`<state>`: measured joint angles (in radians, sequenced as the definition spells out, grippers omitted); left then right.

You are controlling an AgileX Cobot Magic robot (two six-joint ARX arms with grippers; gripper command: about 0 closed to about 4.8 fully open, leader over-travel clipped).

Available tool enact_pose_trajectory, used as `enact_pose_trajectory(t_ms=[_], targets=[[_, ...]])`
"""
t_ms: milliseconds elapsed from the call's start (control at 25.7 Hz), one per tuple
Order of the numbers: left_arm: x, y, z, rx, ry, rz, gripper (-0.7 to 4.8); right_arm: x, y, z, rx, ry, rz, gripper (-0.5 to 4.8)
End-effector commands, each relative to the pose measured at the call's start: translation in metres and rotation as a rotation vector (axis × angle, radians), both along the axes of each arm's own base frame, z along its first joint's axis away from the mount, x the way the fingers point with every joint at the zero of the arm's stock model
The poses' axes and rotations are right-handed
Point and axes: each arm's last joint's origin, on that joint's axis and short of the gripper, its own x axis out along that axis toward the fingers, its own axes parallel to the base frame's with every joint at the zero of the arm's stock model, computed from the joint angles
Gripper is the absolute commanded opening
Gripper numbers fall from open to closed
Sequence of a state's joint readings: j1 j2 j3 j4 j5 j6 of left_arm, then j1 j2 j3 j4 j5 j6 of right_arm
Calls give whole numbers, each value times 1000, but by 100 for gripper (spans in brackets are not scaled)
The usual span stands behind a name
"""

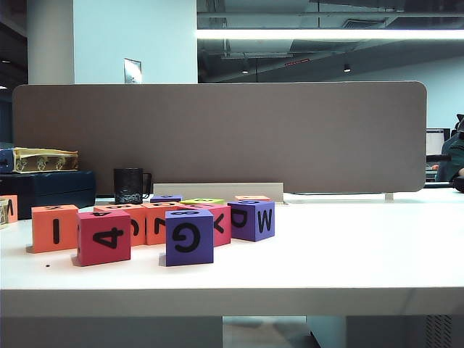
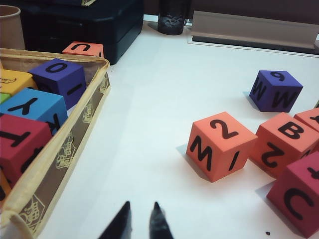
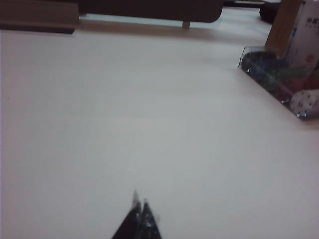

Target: Select the appropriate blocks from the scattered letter blocks on the table and arrange them in a row to spell out "23".

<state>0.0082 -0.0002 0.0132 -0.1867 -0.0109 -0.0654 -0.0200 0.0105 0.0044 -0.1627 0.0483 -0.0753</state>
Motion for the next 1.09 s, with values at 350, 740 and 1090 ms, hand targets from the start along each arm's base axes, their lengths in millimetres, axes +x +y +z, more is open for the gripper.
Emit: enact_pose_trajectory(t_ms=[350,740,1090], targets=[[0,0,-1,-4,3,-5,48,0,0,7,3,-75,5,-1],[0,0,-1,-5,3,-8,48,0,3,8,177,-80,83,-1],[0,0,-1,-5,3,-8,48,-3,7,18,250,-73,217,-1]])
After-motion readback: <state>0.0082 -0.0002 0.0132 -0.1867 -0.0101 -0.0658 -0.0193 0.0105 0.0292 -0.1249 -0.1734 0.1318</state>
